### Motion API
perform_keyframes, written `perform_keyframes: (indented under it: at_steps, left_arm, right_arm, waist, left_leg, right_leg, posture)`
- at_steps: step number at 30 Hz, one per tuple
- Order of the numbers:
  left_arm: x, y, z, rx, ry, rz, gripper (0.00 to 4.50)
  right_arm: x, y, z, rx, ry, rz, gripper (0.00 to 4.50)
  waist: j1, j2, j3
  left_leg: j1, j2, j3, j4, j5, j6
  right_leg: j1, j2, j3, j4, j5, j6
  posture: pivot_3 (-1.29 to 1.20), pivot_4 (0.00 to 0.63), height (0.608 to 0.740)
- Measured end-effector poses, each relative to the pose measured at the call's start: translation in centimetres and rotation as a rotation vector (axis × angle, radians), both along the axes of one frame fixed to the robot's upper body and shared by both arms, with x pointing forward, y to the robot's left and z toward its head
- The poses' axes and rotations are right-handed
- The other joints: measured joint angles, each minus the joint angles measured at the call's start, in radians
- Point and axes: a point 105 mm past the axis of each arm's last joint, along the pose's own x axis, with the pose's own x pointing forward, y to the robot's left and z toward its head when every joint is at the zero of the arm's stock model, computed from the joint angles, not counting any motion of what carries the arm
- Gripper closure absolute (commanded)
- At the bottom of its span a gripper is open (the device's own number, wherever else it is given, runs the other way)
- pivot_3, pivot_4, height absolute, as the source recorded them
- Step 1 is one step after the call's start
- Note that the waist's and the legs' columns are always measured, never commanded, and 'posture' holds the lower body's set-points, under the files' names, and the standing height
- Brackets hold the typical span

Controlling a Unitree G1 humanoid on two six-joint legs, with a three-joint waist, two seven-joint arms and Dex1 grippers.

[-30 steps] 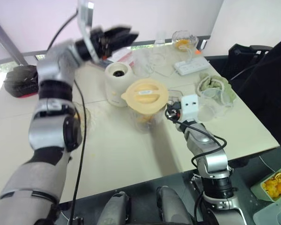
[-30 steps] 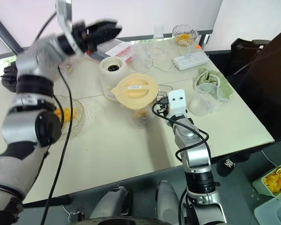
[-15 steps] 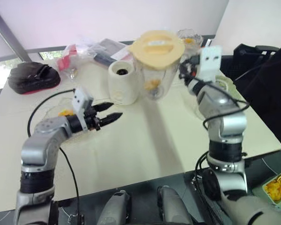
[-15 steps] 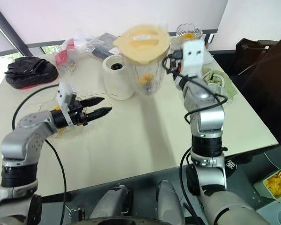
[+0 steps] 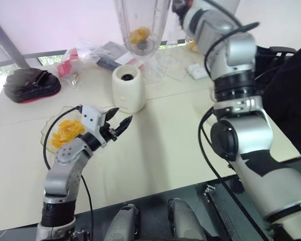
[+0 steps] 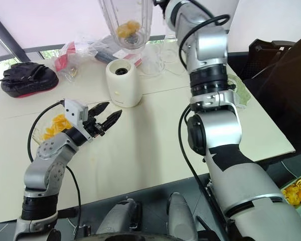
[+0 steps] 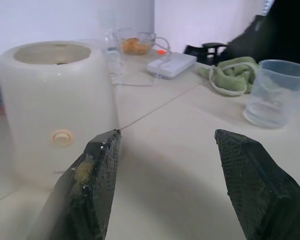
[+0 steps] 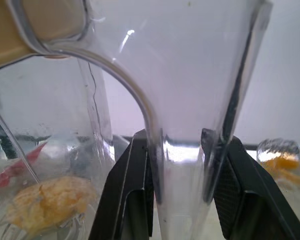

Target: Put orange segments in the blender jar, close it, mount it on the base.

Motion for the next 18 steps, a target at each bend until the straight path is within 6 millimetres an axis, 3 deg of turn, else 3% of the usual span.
perform_keyframes:
  at_steps: [7,18]
  left_arm:
    - [-0.4,1.2,0.1,0.023,-0.038,0.113,1.4]
    - [-1.3,1.0,0.5,0.028,-0.058,0.134,1.4]
  right_arm:
    - [1.7,2.5,-5.1,-0.003,0.111,0.033,3.32]
    - [1.6,3.9,-5.0,0.028,0.057,0.051,3.32]
  waist:
    - [0.0,0.0,0.0]
    - [0.0,0.0,0.0]
  left_leg:
    - [-0.002,0.0,0.0,-0.001,0.0,0.0]
    - [-0.002,0.0,-0.001,0.0,0.0,0.0]
  right_leg:
    - [-0.001,0.0,0.0,0.0,0.0,0.0]
    - [-0.001,0.0,0.0,0.0,0.0,0.0]
  posture:
    - [0.0,0.15,0.74]
    - [0.0,0.15,0.74]
